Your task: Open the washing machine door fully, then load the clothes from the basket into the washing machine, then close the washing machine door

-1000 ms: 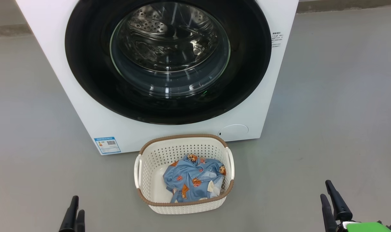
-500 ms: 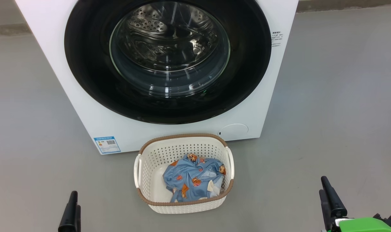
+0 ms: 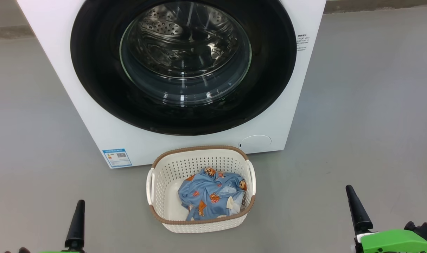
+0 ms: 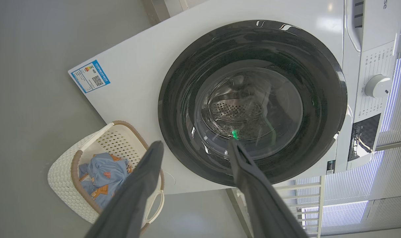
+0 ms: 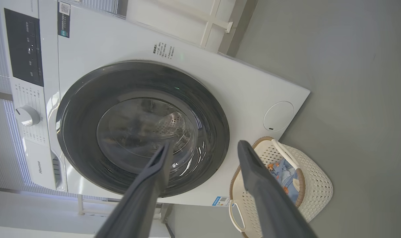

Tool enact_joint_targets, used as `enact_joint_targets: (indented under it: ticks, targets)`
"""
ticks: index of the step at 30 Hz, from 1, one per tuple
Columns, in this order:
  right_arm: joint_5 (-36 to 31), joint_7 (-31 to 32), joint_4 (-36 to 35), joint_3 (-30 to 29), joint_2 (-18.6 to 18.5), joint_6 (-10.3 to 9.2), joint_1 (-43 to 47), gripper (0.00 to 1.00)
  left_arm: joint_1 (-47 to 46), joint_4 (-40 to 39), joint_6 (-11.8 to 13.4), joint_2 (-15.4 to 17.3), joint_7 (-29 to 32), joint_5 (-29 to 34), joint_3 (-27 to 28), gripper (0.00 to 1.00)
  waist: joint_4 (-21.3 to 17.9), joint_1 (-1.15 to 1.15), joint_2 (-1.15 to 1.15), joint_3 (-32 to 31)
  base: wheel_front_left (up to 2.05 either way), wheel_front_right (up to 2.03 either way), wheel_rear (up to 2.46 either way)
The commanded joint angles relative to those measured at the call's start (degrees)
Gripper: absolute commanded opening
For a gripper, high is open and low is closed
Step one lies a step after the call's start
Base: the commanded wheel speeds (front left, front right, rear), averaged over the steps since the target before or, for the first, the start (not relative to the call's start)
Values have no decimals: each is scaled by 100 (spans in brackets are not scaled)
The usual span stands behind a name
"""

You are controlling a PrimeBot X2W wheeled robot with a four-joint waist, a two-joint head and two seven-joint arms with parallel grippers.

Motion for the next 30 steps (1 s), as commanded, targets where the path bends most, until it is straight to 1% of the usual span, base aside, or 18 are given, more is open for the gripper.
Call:
enact_joint_targets:
  ticks: [1, 23, 24, 25, 30]
  targets:
    - [-207, -65, -178, 107, -45, -2, -316, 100, -231, -197, -21, 193, -65, 168, 23, 100, 2, -1, 0, -2, 0, 0, 0]
    - [-2051, -435, -223, 394, -93, -4, -525, 100, -291, -362, -33, 561, -440, 1549, -350, 100, 13, -1, 0, -6, 0, 0, 0]
    - [-2051, -435, -223, 394, -93, -4, -525, 100, -291, -362, -33, 561, -440, 1549, -350, 100, 13, -1, 0, -6, 0, 0, 0]
    - [-2219, -468, -223, 414, -95, -4, -543, 100, -293, -367, -34, 594, -474, 1690, -385, 100, 15, -1, 0, -7, 0, 0, 0]
    - [-2631, -552, -207, 456, -98, -4, -594, 100, -303, -372, -37, 682, -559, 2000, -474, 100, 19, -1, 0, -10, 0, 0, 0]
